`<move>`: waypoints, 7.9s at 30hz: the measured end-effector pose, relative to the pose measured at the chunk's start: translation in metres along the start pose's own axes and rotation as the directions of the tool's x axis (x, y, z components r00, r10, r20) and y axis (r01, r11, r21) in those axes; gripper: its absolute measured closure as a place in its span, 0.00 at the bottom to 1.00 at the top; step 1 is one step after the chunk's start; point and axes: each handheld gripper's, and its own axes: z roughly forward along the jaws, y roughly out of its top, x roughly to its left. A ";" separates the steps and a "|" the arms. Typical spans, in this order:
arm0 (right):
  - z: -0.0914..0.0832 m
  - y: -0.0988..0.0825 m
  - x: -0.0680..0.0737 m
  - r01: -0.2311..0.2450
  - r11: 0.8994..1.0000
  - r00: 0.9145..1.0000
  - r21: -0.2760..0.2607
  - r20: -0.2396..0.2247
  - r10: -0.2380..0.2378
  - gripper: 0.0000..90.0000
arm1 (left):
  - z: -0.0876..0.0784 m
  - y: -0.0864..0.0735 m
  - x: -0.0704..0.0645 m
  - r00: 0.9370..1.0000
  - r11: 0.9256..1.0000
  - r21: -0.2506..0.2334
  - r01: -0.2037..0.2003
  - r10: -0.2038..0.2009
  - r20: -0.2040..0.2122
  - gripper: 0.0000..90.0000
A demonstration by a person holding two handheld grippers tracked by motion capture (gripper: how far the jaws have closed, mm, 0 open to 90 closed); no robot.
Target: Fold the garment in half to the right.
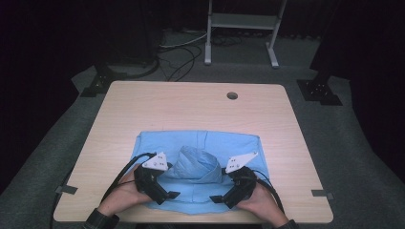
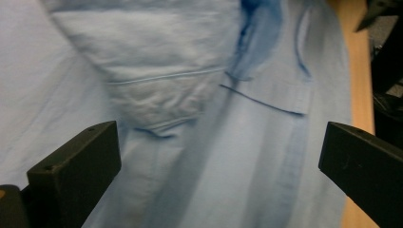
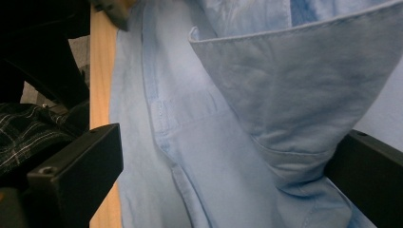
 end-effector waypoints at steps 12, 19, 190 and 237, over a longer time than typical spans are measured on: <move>0.000 -0.003 0.009 0.005 1.000 1.000 0.004 -0.018 -0.005 0.00 | 0.002 -0.009 -0.011 0.999 0.999 0.038 -0.005 0.003 0.053 0.00; -0.001 -0.008 0.017 0.010 1.000 0.999 0.003 -0.040 -0.010 0.00 | 0.002 -0.025 -0.026 0.993 0.998 0.060 -0.011 0.004 0.115 0.00; -0.041 -0.054 -0.031 -0.081 0.996 0.922 0.039 0.384 0.060 0.00 | -0.078 -0.027 0.028 0.980 0.955 -0.281 0.098 -0.141 -0.138 0.95; 0.022 -0.001 -0.019 -0.049 0.997 0.936 0.058 0.351 0.025 0.00 | -0.023 0.094 0.019 0.993 0.941 -0.317 -0.117 0.119 -0.013 0.95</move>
